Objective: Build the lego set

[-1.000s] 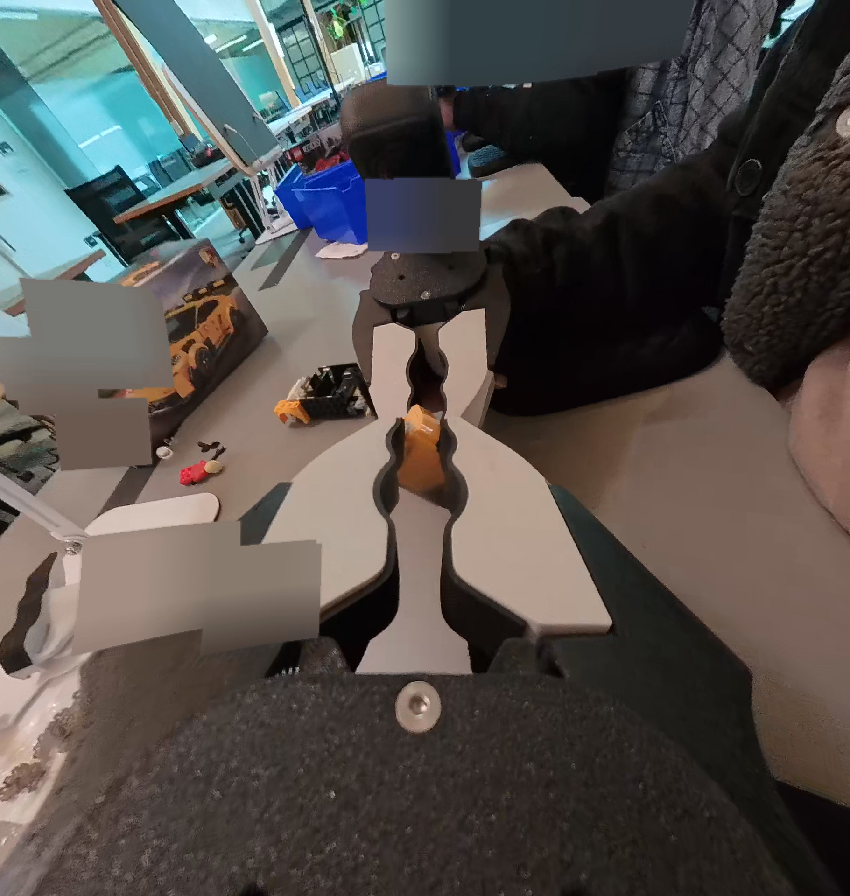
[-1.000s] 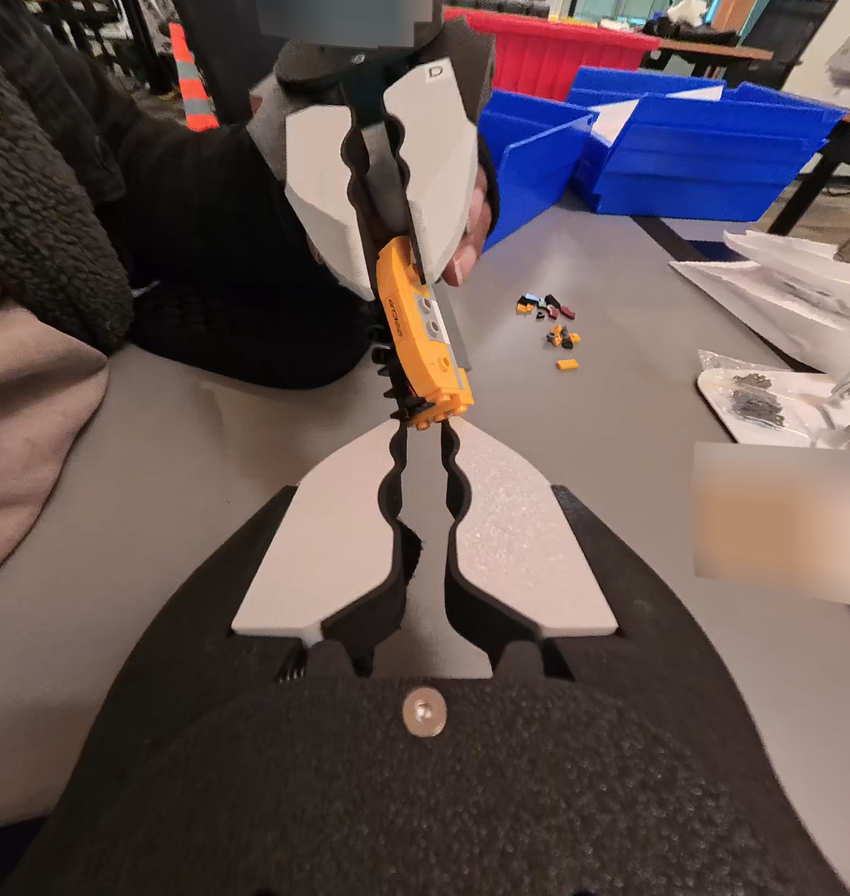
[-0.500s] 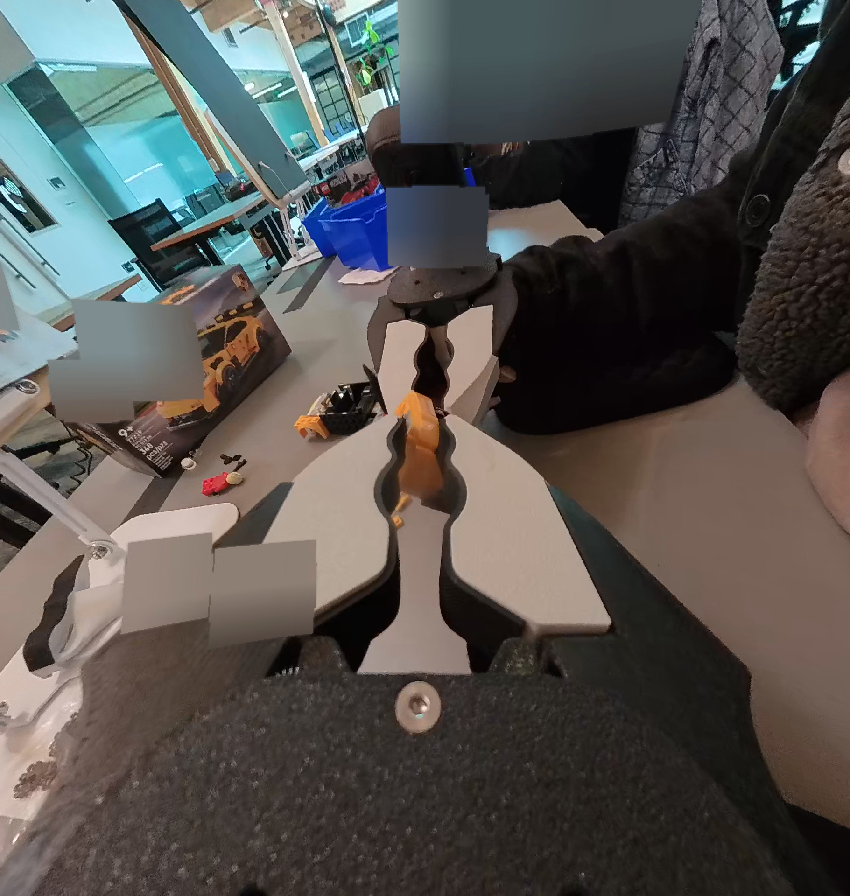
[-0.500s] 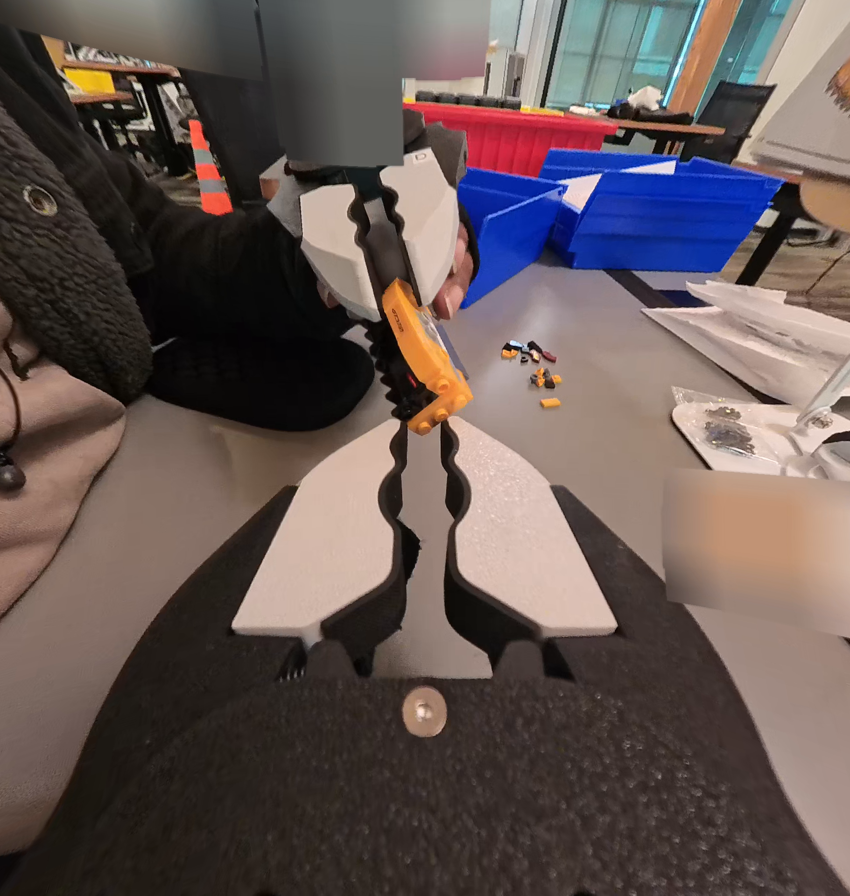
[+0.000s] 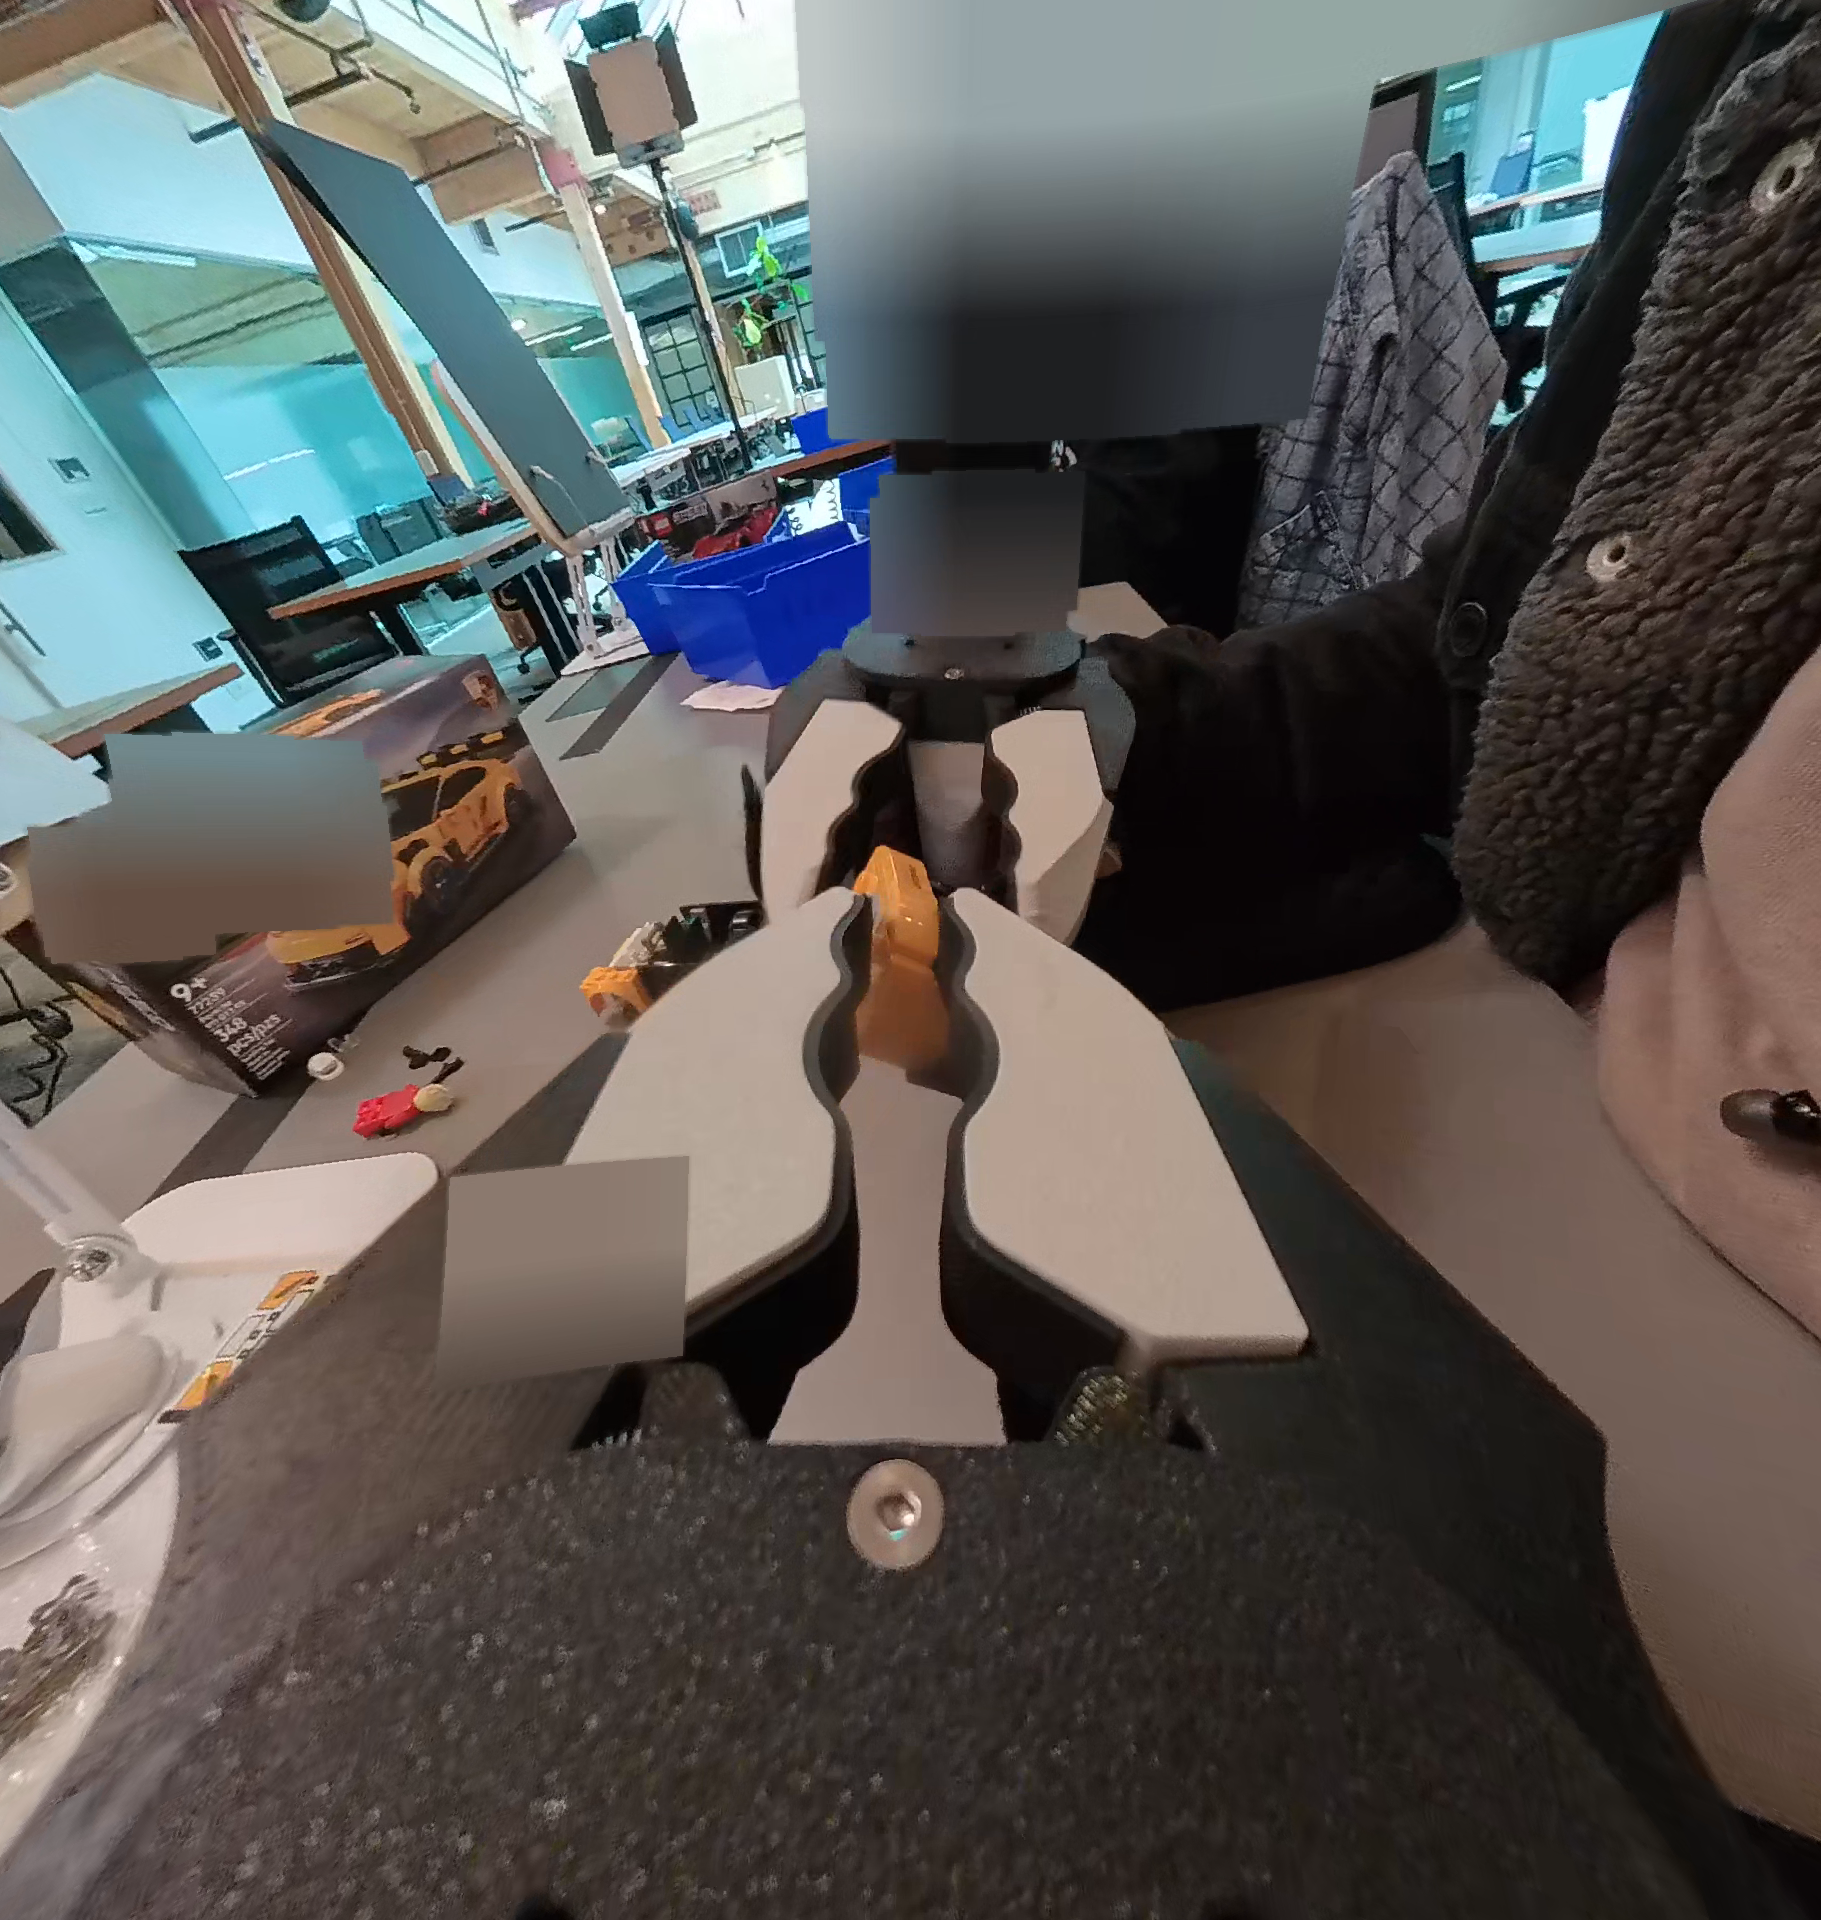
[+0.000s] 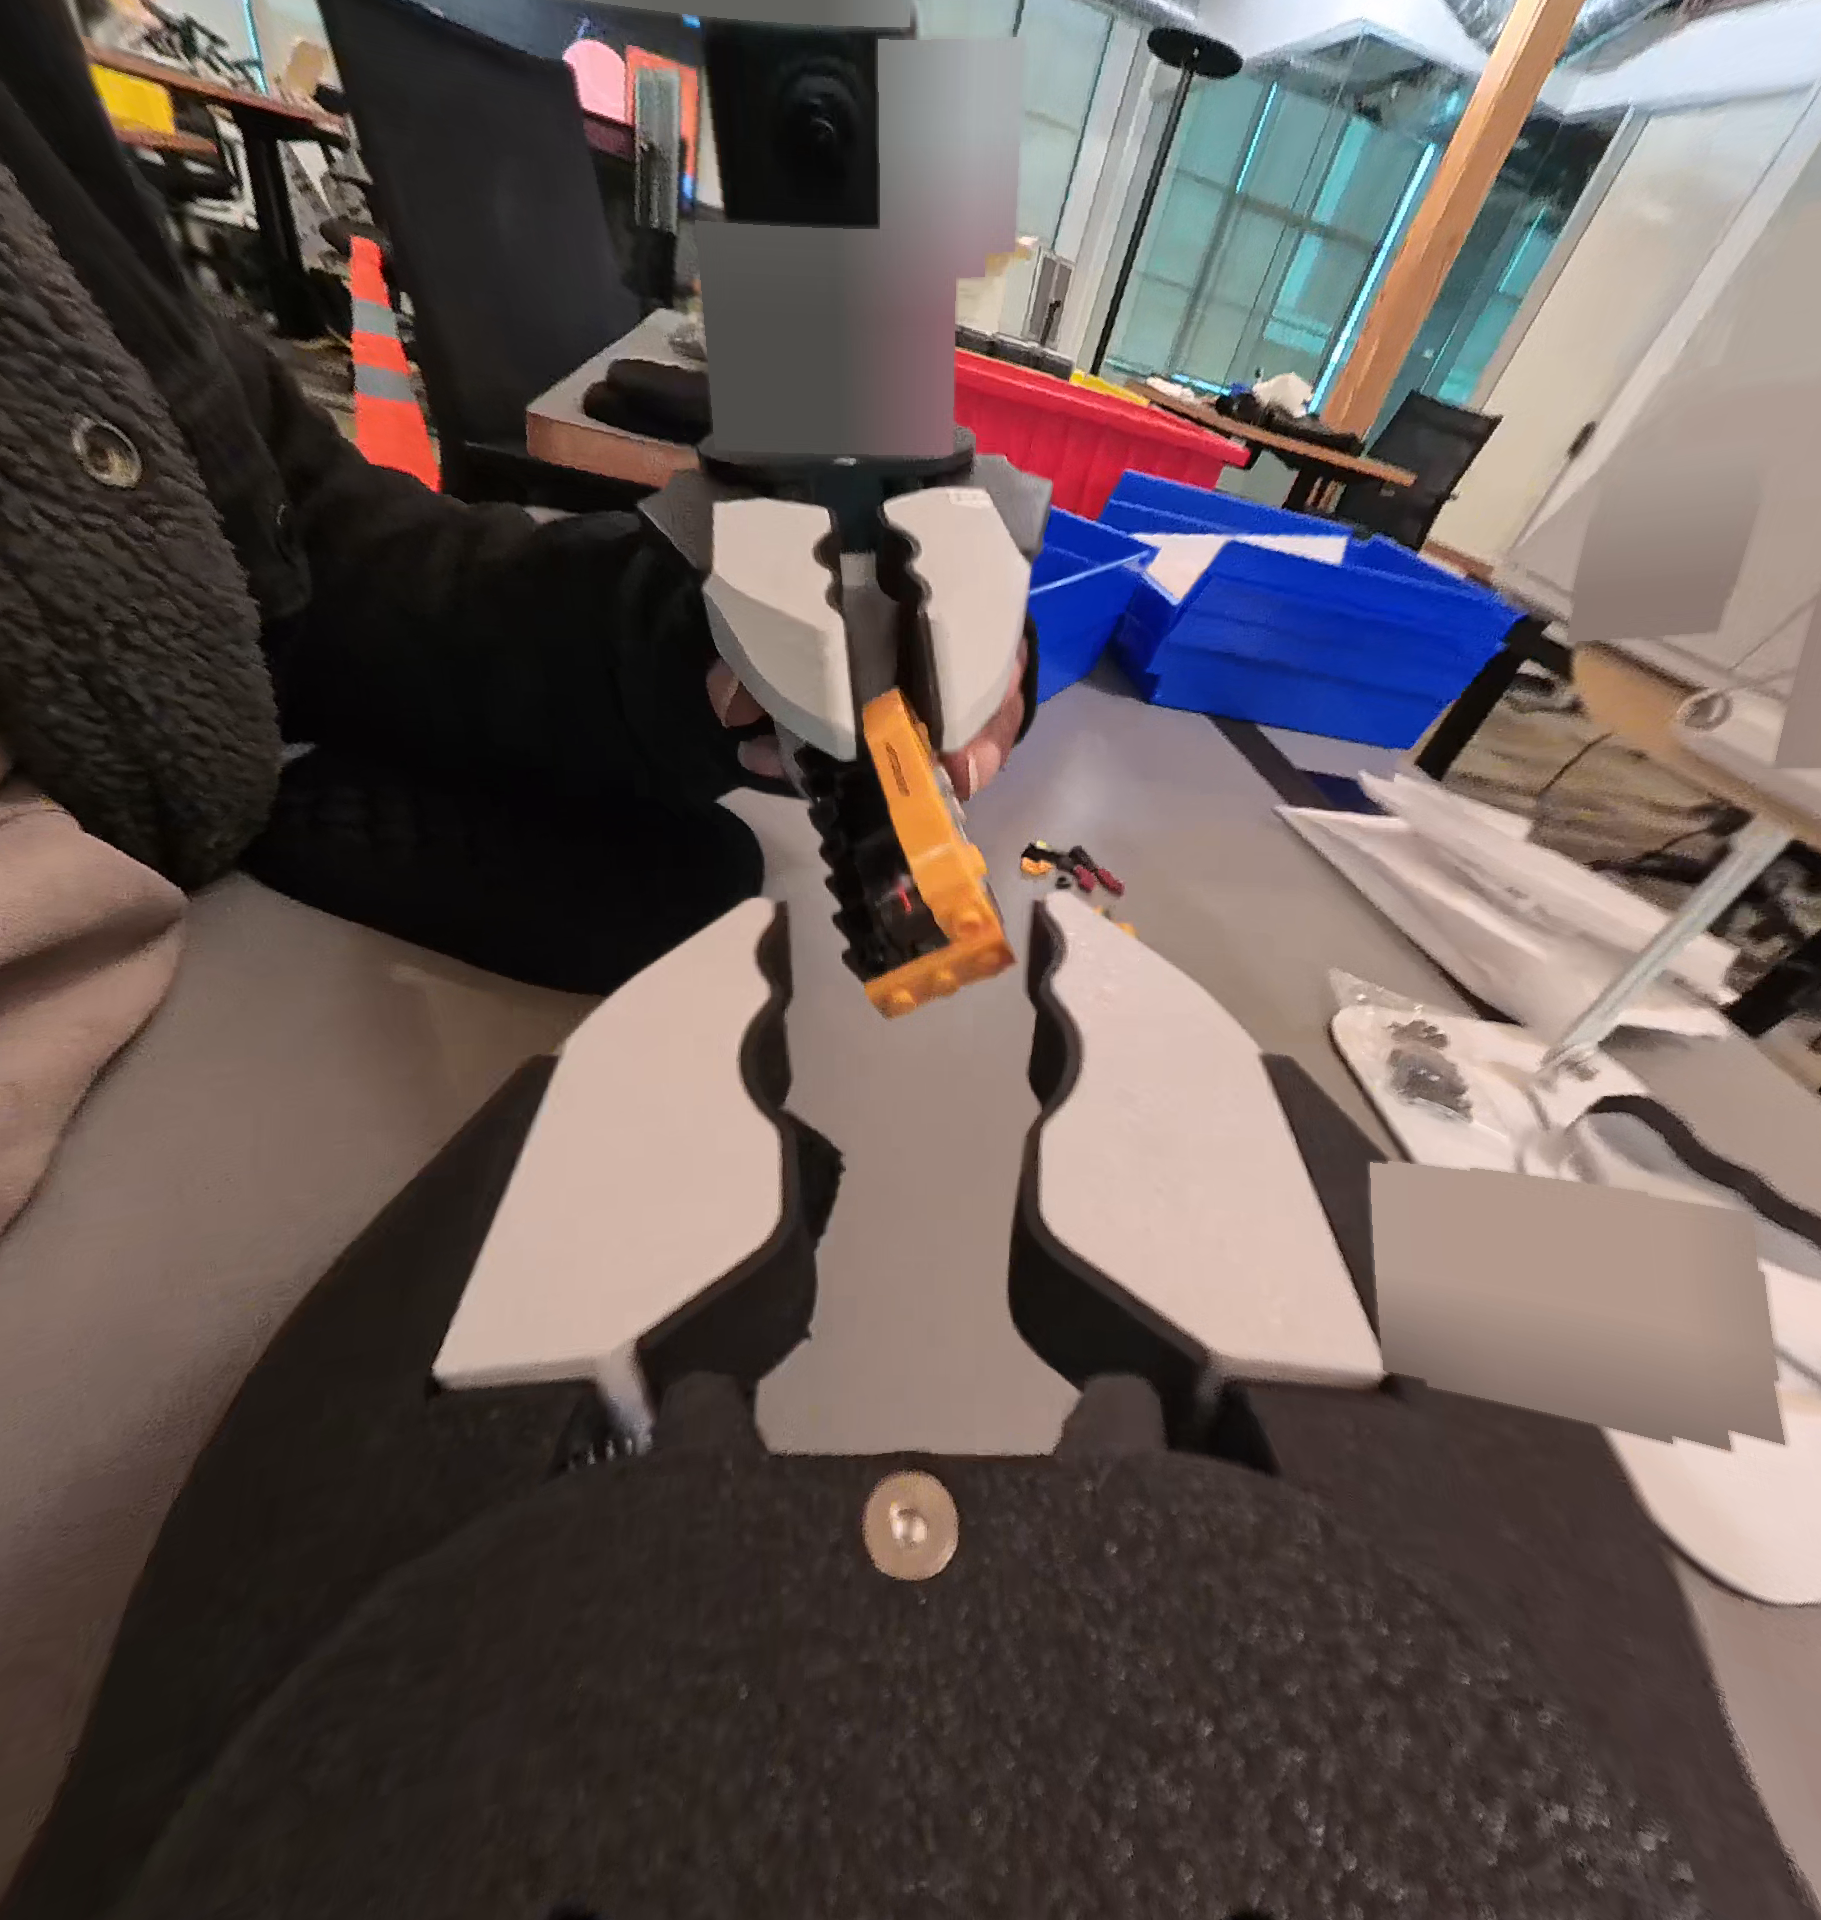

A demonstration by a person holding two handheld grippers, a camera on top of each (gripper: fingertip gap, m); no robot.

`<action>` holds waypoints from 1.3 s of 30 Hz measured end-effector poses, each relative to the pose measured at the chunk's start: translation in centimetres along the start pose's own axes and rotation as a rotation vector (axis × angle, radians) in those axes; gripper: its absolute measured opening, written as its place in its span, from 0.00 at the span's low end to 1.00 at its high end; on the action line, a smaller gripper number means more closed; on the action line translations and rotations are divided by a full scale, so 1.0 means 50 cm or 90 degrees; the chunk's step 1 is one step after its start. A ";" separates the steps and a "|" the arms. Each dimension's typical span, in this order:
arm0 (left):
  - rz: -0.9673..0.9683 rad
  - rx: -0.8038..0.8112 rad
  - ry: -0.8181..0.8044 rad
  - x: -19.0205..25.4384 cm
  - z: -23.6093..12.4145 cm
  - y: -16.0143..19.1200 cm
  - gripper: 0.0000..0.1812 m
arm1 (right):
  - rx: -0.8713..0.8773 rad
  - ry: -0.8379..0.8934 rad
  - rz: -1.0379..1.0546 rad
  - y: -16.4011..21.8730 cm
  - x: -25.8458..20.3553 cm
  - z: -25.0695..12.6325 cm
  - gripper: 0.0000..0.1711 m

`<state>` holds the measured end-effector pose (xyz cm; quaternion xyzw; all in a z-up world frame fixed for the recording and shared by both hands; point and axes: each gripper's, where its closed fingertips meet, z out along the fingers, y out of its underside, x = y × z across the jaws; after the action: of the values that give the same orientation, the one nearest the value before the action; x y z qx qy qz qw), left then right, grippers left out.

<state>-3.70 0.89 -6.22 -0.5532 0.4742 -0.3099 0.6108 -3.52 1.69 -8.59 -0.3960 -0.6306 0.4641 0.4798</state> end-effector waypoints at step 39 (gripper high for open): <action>-0.013 -0.333 -0.061 -0.051 -0.008 0.218 0.13 | -0.511 0.088 0.148 0.268 0.098 -0.086 0.12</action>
<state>-6.59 5.16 -16.15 -0.7111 0.5034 -0.1562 0.4654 0.29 10.60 -19.90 -0.6504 -0.6786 0.2050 0.2728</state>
